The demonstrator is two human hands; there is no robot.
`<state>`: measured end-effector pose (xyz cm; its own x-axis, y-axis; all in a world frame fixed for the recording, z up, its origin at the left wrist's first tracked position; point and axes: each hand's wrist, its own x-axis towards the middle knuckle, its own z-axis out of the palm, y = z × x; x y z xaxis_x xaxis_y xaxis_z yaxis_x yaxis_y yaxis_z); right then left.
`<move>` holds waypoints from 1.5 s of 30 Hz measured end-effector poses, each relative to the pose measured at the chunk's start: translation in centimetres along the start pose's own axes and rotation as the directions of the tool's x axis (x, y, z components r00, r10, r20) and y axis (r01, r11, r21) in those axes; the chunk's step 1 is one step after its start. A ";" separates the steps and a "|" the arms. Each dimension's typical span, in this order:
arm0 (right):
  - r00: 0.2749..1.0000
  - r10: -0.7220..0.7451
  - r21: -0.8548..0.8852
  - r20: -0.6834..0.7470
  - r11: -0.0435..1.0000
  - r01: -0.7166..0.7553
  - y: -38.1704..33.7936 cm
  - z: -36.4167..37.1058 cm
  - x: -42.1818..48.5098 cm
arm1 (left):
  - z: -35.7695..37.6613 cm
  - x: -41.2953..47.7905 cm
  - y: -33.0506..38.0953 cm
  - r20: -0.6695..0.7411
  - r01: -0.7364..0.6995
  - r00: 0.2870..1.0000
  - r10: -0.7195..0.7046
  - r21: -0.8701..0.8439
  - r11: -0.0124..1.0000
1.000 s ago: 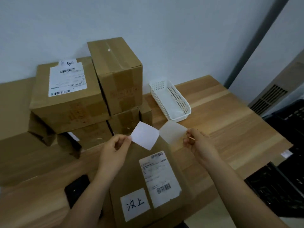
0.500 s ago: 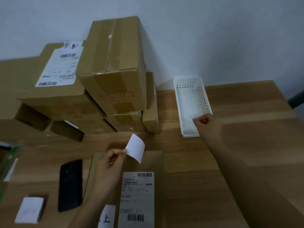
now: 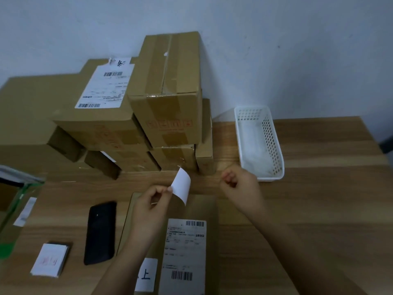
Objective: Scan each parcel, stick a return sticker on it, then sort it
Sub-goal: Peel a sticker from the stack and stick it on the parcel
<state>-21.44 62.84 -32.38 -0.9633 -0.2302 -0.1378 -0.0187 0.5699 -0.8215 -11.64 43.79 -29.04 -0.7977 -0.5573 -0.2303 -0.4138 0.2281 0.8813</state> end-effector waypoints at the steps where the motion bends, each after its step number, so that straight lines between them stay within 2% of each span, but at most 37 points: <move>1: 0.999 0.002 0.019 0.034 1.000 -0.002 -1.2 0.6 -0.9 | -0.5 0.0 0.0 0.010 -0.017 1.000 0.018 -0.010 1.000; 4: 0.994 0.029 0.101 0.104 0.994 -0.040 -4.8 2.8 -3.5 | -2.1 -0.4 -0.3 0.066 -0.110 0.992 0.109 0.012 0.994; 6: 0.986 0.079 0.198 0.149 0.974 -0.108 -6.9 4.2 -5.0 | -3.5 -0.8 -0.8 0.118 -0.247 0.965 0.235 0.092 0.965; 10: 0.970 0.186 0.340 0.157 0.912 -0.231 -9.5 6.5 -7.5 | -6.7 -2.0 -2.0 0.296 -0.546 0.825 0.481 0.202 0.813; 13: 0.973 0.214 0.347 0.085 0.909 -0.230 -10.1 8.1 -9.0 | -8.8 -2.2 -3.6 0.345 -0.628 0.764 0.545 0.198 0.753; 15: 0.978 0.206 0.349 0.042 0.914 -0.208 -10.5 9.0 -10.2 | -10.3 -2.3 -4.9 0.335 -0.610 0.774 0.537 0.169 0.774; 21: 0.982 0.190 0.281 0.002 0.942 -0.183 -11.7 9.9 -12.2 | -14.0 -2.2 -5.7 0.186 -0.392 0.906 0.380 0.030 0.919; 24: 0.989 0.142 0.231 0.040 0.962 -0.148 -12.3 9.9 -12.5 | -14.1 -1.8 -5.7 0.235 -0.310 0.919 0.315 -0.059 0.949; 28: 0.988 0.103 0.175 0.110 0.977 -0.122 -12.4 10.0 -11.9 | -13.6 -1.0 -6.2 0.291 -0.284 0.911 0.291 -0.067 0.956; 31: 0.990 0.104 0.099 0.100 0.989 -0.114 -11.8 10.4 -10.6 | -13.2 -0.1 -6.9 0.282 -0.318 0.909 0.306 -0.003 0.948; 34: 0.997 0.058 -0.134 0.059 0.990 -0.050 -10.7 11.6 -8.6 | -12.4 1.1 -7.9 0.249 -0.320 0.925 0.287 0.103 0.942; 38: 0.994 -0.100 -0.474 0.030 0.875 0.103 -8.0 14.1 -5.8 | -10.6 2.8 -9.7 0.187 -0.352 0.933 0.308 0.297 0.888; 43: 0.981 -0.178 -0.586 0.072 0.789 0.186 -5.2 16.5 -4.5 | -9.1 4.2 -12.1 0.196 -0.379 0.925 0.326 0.522 0.764; 45: 0.974 -0.224 -0.638 0.046 0.743 0.201 -4.6 17.2 -4.3 | -8.7 4.5 -12.9 0.215 -0.398 0.916 0.339 0.591 0.702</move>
<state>-12.62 47.63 -37.49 -0.9213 -0.3882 0.0243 -0.3785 0.8805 -0.2852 -6.10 31.41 -37.89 -0.9652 -0.2616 -0.0011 -0.2318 0.8535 0.4668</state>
